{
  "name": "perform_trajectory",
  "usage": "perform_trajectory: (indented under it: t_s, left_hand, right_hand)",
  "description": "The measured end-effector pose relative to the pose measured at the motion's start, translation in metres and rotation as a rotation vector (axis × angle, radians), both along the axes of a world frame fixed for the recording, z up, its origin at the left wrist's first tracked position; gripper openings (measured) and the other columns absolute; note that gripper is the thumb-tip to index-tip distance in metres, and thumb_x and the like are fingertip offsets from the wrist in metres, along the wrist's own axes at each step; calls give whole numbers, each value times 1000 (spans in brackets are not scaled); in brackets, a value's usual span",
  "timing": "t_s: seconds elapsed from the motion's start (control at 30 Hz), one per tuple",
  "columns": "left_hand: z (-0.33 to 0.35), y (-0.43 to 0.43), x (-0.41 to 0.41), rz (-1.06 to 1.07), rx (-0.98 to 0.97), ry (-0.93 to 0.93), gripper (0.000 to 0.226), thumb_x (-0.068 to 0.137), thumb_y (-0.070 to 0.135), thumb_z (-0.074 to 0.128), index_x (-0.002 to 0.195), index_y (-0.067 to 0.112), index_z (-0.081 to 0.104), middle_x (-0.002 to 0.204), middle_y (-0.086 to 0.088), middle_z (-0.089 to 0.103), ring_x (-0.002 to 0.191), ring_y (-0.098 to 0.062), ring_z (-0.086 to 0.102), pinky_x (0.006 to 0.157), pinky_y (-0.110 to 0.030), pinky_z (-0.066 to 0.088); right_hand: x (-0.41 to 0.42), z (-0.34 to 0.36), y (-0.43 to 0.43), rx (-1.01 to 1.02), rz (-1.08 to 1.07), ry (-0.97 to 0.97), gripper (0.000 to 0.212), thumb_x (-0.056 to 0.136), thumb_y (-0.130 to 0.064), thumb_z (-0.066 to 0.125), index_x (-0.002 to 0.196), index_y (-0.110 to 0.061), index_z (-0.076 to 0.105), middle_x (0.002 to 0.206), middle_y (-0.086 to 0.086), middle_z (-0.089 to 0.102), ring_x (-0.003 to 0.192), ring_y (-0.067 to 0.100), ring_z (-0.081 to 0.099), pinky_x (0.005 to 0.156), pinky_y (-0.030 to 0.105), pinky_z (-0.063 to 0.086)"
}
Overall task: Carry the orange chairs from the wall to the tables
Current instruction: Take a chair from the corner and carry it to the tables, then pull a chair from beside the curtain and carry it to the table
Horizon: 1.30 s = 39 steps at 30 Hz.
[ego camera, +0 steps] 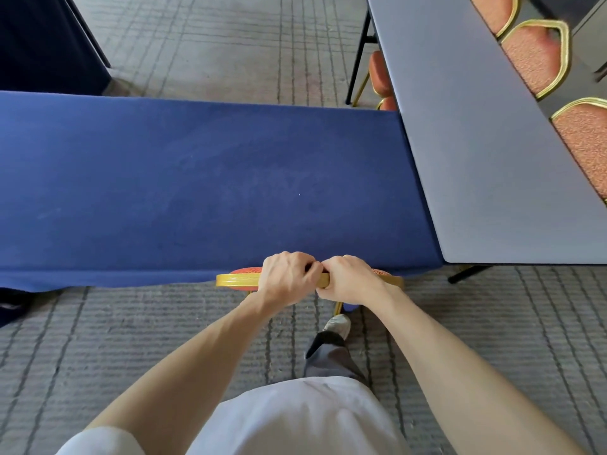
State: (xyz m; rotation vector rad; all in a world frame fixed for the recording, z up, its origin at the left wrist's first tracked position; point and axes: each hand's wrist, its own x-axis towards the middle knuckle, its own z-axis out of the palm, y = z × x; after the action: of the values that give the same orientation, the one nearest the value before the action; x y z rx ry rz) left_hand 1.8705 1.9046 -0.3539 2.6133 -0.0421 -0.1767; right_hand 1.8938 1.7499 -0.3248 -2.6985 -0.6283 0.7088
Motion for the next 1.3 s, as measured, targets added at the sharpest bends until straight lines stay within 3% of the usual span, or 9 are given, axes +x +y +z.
perform_trajectory:
  t_s: [0.13,0.23,0.43,0.6,0.8,0.93,1.03,1.1,1.3]
  left_hand:
    - [13,7,0,88,-286,133,24,87,35,46,72,24,61,71,6,65,69,-19,59,56,-29,42]
    - [30,20,-2,145,-422,189,19,87,35,50,88,26,67,86,10,72,81,-12,66,68,-29,52]
    - [63,57,-1,251,-453,163,20,83,43,52,87,32,68,89,13,72,86,-9,68,81,-40,57]
    - [97,99,3,421,-425,49,27,91,52,56,94,30,69,90,14,72,88,-5,67,80,-32,55]
    - [148,178,-45,820,-462,-108,21,88,47,56,96,32,69,92,14,72,94,-6,66,83,-29,52]
    - [182,234,-133,1205,-485,-280,32,73,58,55,89,34,69,91,11,73,93,-13,68,83,-38,57]
    - [209,269,-209,1427,-416,-375,26,87,49,60,97,26,67,89,8,67,88,-13,65,70,-19,49]
    - [233,290,-263,1558,-335,-444,19,95,43,58,100,26,65,86,7,64,82,-12,61,59,-14,40]
    - [281,333,-428,1767,-94,-563,33,91,56,54,110,32,64,103,9,66,95,-12,60,72,-29,42]
  right_hand:
    - [4,20,3,-42,-10,178,19,75,-38,70,80,-24,57,76,-6,62,74,19,60,57,29,42]
    - [6,39,6,-5,-50,274,35,74,-49,71,100,-27,63,92,-9,67,83,11,63,72,33,54]
    - [18,67,39,187,-18,180,34,86,-52,64,112,-32,59,105,-13,63,99,10,61,84,35,54]
    - [48,87,97,346,137,115,23,90,-45,62,108,-32,59,101,-14,64,95,9,62,83,39,57]
    - [58,117,207,484,389,100,29,89,-44,63,113,-29,58,98,-14,67,94,4,64,84,35,56]
    - [10,138,303,497,579,51,32,88,-43,60,115,-28,55,93,-15,66,90,8,64,83,40,55]
    - [-48,161,377,559,699,31,43,86,-43,60,125,-28,49,94,-14,66,94,16,63,86,44,53]
    - [-96,182,422,625,763,76,47,86,-42,61,128,-26,48,93,-15,65,99,19,62,90,46,51]
    - [-256,239,516,743,1046,171,45,88,-40,64,128,-24,51,93,-15,63,90,9,60,90,39,50]
